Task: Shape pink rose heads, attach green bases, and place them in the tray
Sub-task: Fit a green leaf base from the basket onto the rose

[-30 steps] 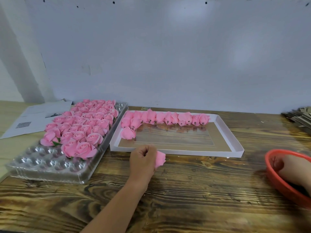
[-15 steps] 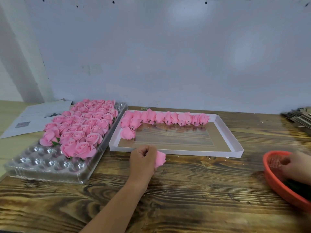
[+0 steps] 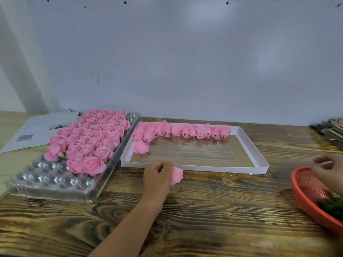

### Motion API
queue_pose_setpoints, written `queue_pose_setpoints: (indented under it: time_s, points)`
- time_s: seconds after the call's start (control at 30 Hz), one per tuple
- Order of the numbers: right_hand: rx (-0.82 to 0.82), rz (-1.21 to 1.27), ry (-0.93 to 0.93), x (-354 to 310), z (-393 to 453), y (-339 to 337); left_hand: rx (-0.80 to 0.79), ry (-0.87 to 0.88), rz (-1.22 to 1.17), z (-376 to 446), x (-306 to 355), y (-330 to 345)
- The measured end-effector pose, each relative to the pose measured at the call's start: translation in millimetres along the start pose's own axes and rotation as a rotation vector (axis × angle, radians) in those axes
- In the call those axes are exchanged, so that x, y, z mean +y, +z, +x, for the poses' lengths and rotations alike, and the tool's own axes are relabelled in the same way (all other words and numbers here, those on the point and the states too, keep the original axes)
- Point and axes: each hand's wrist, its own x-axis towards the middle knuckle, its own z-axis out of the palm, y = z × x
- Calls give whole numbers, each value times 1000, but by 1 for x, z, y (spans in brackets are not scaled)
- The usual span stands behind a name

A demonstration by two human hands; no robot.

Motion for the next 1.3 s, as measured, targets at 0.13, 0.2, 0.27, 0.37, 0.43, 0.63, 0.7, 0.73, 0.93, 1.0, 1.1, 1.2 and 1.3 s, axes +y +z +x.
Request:
queue_pose_setpoints:
  time_s: [0.13, 0.2, 0.27, 0.37, 0.43, 0.63, 0.7, 0.73, 0.93, 1.0, 1.1, 1.2, 1.3]
  points:
    - [-32, -10, -35, -1, 6, -2, 0, -2, 4, 1, -1, 0]
    - [-62, -24, -56, -5, 2, -7, -1, -5, -2, 1, -1, 0]
    - [-87, -38, -61, -7, -1, -10, -2, -15, -6, 2, -1, 1]
    - [-61, -18, -27, -5, -3, -14, -2, -31, -9, 3, -1, 0]
    - [-20, 4, -16, -3, -6, -17, 1, -30, -9, 2, -1, 0]
    - [40, 162, 29, -57, -51, -40, 6, -32, -15, 1, 0, 1]
    - [2, 219, -14, -95, -82, -51, 7, -31, -16, 1, 0, 1]
    - [-14, 268, -34, -120, -101, -60, 9, -32, -18, 1, 0, 1]
    - [-407, 938, 190, -218, -155, -68, 7, -52, -25, 2, -2, 1]
    - [-559, 1119, 211, -245, -172, -62, 13, -56, -29, 3, -3, 0]
    - [-691, 1289, 246, -270, -190, -38, 21, -55, -34, 4, -4, 0]
    - [-866, 1416, 317, -292, -205, -10, 20, -49, -25, 5, -4, 0]
    - [-989, 1499, 408, -310, -220, 15, 25, -34, -37, 4, -4, -1]
